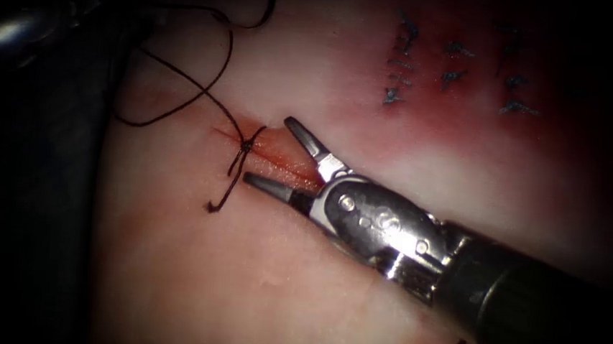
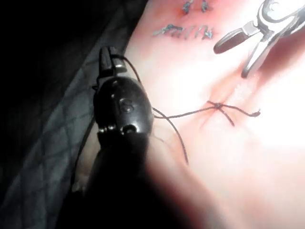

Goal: Wound Closure
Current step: Move the right gripper to cut the suture, then with the left grasper, pickup the suture end, then cut the suture end.

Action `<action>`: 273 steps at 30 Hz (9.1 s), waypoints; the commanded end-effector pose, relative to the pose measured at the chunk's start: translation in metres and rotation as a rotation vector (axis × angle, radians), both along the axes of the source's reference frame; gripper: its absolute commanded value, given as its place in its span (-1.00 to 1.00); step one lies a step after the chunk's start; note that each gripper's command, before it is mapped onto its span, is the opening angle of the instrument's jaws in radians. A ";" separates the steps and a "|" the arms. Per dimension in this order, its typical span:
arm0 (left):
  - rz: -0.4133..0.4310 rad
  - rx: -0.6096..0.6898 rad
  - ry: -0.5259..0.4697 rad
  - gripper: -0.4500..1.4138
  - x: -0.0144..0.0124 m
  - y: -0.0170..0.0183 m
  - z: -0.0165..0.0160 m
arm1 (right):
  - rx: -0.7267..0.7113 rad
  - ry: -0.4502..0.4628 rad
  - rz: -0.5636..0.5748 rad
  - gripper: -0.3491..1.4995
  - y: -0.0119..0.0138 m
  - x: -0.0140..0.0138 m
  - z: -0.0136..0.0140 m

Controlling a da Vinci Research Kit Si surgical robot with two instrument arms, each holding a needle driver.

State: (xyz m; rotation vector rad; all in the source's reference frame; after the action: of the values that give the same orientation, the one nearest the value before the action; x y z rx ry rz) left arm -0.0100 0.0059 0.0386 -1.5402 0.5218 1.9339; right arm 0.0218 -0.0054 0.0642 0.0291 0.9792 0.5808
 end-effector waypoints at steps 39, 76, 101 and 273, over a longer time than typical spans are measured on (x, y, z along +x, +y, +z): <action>-0.056 -0.075 -0.037 -0.89 0.0005 -0.0053 -0.0083 | -0.057 -0.159 -0.079 0.62 0.0041 0.0094 0.0058; -0.025 -0.110 -0.010 -0.89 0.0010 -0.0053 -0.0078 | -0.198 -0.087 -0.109 0.98 0.0048 0.0093 0.0039; 0.234 -0.020 0.014 -0.86 -0.0050 -0.0196 -0.0065 | -0.270 -0.225 -0.081 0.96 0.0008 -0.0097 -0.0048; 0.250 0.415 0.277 -0.89 -0.0070 -0.0126 0.0082 | -0.666 0.090 -0.202 0.95 0.0022 0.0088 0.0032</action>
State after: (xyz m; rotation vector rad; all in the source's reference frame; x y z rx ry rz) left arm -0.0166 -0.0072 0.0464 -1.1184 0.0247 2.2872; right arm 0.0302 -0.0036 0.0670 -0.4364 1.2018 0.0511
